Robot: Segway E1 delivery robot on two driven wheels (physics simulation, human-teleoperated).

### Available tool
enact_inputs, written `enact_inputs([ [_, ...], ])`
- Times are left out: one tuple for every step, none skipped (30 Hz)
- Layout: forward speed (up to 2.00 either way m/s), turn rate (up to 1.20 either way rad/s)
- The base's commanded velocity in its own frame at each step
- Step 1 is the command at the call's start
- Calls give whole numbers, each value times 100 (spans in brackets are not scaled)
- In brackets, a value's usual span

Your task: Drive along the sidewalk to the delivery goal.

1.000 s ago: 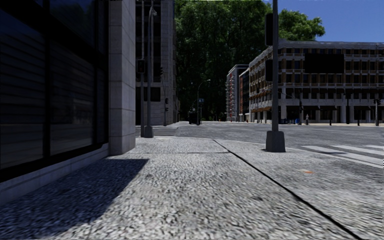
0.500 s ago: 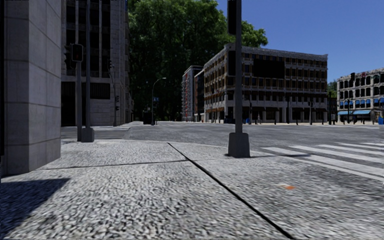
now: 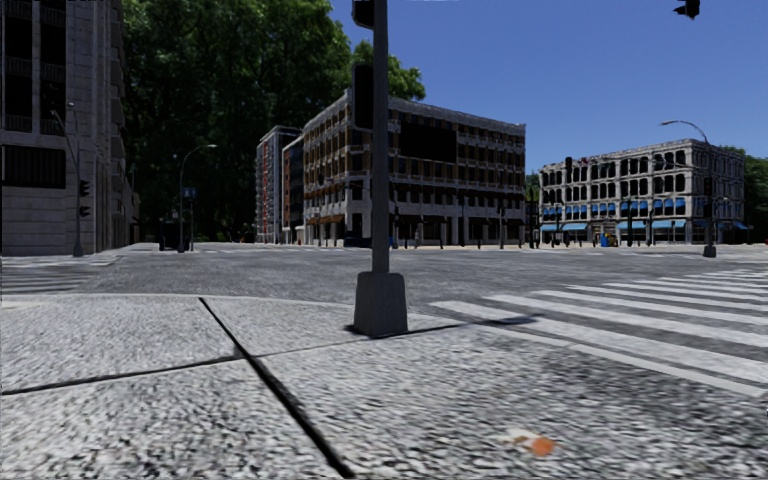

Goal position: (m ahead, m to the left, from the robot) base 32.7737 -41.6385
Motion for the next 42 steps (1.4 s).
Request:
enact_inputs([
  [200,-64],
  [200,-64],
  [200,-64],
  [200,-64],
  [200,-64],
  [200,-64],
  [200,-64],
  [200,-64],
  [200,-64],
  [200,-64],
  [200,-64],
  [200,-64],
  [200,-64],
  [200,-64],
  [200,-64],
  [200,-64],
  [200,-64],
  [200,-64],
  [200,-64],
  [200,-64],
  [200,-64],
  [200,-64],
  [200,-64],
  [200,-64],
  [200,-64],
  [200,-64],
  [200,-64],
  [200,-64],
  [200,-64],
  [200,-64],
  [200,-64],
  [200,-64],
  [200,-64],
  [200,-64],
  [200,-64],
  [200,-64],
  [195,-64],
  [178,-64],
  [178,-64],
  [166,-64],
  [158,-64],
  [154,-64],
])
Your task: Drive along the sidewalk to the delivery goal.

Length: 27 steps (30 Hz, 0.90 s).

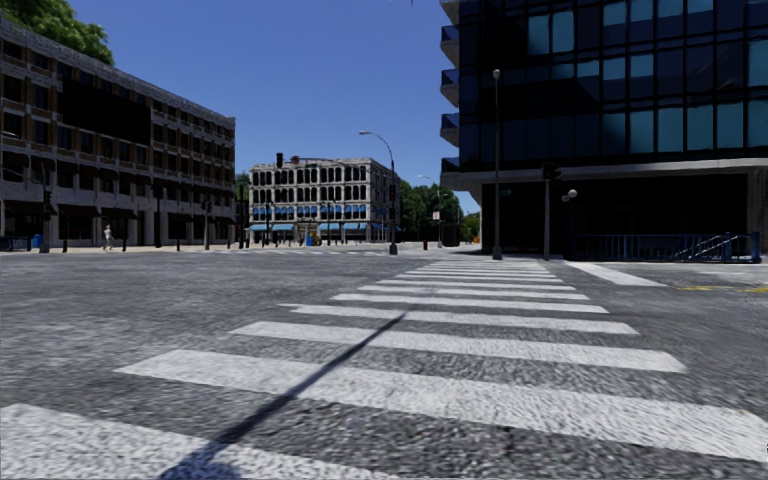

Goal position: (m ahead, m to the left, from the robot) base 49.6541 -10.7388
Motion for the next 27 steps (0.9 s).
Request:
enact_inputs([
  [153,-64],
  [153,-64],
  [152,-64],
  [152,-64],
  [152,-64],
  [152,-62],
  [152,-62],
  [152,-61],
  [152,-60],
  [152,-54],
  [152,-34],
  [152,-34],
  [152,0],
  [152,0],
  [152,0],
  [152,0],
  [152,0],
  [152,0],
  [152,0],
  [152,0],
  [152,0],
  [152,0],
  [152,0],
  [152,0],
  [152,0],
  [152,0],
  [152,0],
])
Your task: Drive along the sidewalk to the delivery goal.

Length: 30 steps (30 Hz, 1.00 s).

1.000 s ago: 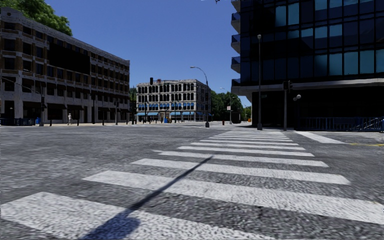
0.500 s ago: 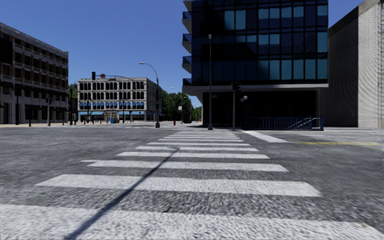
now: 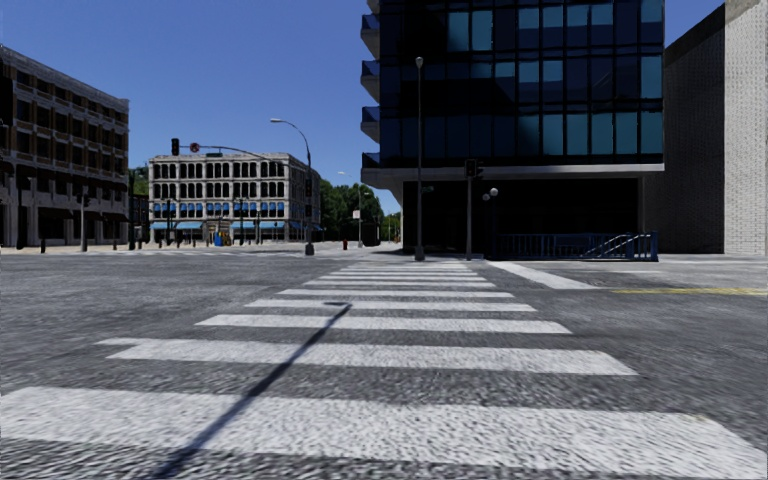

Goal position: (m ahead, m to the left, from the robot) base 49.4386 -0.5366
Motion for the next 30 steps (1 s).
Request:
enact_inputs([
  [152,0],
  [152,0],
  [152,0],
  [152,0],
  [152,0],
  [152,0],
  [152,0],
  [200,0],
  [200,0],
  [200,0],
  [200,0],
  [200,0],
  [200,0],
  [200,0],
  [200,0],
  [200,0],
  [200,0],
  [200,0],
  [200,0],
  [200,0],
  [200,0],
  [200,0],
  [200,0],
  [200,0],
  [200,0],
  [200,0],
  [200,0],
  [200,0],
  [200,0],
  [200,0],
])
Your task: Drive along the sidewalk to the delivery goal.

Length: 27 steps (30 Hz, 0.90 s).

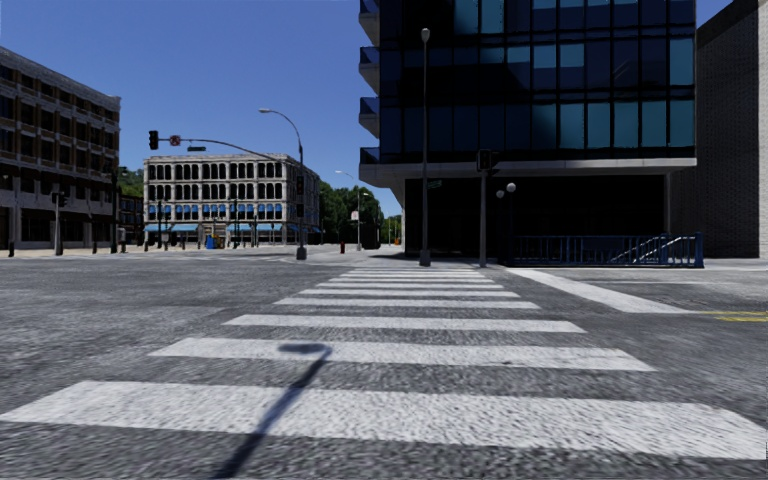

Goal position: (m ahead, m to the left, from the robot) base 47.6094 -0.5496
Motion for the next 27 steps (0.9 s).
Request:
enact_inputs([
  [200,0],
  [200,0],
  [200,0],
  [200,0],
  [200,0],
  [200,0],
  [200,0],
  [200,0],
  [200,0],
  [200,0],
  [200,0],
  [200,0],
  [200,0],
  [200,0],
  [200,0],
  [200,0],
  [200,0],
  [200,0],
  [200,0],
  [200,0],
  [200,0],
  [200,0],
  [200,0],
  [200,0],
  [200,0],
  [200,0],
  [200,0],
])
